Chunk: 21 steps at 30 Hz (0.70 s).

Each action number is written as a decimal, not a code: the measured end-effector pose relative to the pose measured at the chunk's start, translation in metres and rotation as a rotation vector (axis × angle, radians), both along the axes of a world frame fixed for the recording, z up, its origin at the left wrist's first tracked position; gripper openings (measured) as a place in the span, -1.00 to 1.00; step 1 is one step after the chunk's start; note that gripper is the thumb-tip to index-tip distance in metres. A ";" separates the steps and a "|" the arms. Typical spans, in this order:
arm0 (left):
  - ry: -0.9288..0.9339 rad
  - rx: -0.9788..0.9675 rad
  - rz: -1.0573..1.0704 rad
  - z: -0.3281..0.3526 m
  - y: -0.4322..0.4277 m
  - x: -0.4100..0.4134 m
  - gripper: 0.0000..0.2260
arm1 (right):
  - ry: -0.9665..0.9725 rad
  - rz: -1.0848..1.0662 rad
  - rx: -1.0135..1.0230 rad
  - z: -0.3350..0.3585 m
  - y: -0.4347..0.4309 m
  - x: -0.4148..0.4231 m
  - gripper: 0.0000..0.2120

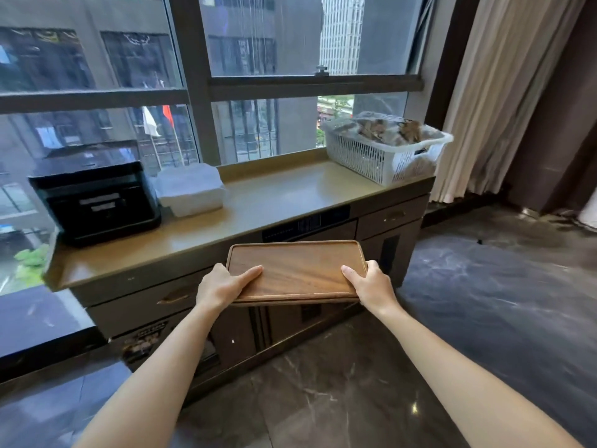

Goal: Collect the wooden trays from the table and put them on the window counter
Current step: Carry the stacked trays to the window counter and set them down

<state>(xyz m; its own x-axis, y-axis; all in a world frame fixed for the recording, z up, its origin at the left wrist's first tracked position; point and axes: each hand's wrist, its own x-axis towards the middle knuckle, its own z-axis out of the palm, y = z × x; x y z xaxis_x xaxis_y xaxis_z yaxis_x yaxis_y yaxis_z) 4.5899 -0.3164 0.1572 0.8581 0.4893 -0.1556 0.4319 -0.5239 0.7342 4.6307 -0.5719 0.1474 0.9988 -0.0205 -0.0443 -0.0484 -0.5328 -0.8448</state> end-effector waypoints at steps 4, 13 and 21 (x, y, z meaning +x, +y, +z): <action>0.013 0.001 0.010 -0.013 0.015 0.091 -0.32 | 0.016 0.015 -0.014 -0.016 0.015 0.096 -0.46; -0.007 -0.076 0.039 -0.030 0.062 0.315 -0.41 | 0.064 0.037 -0.070 -0.016 0.071 0.335 -0.42; -0.006 -0.149 0.121 -0.028 0.097 0.478 -0.17 | 0.037 0.098 -0.092 0.002 0.102 0.512 -0.50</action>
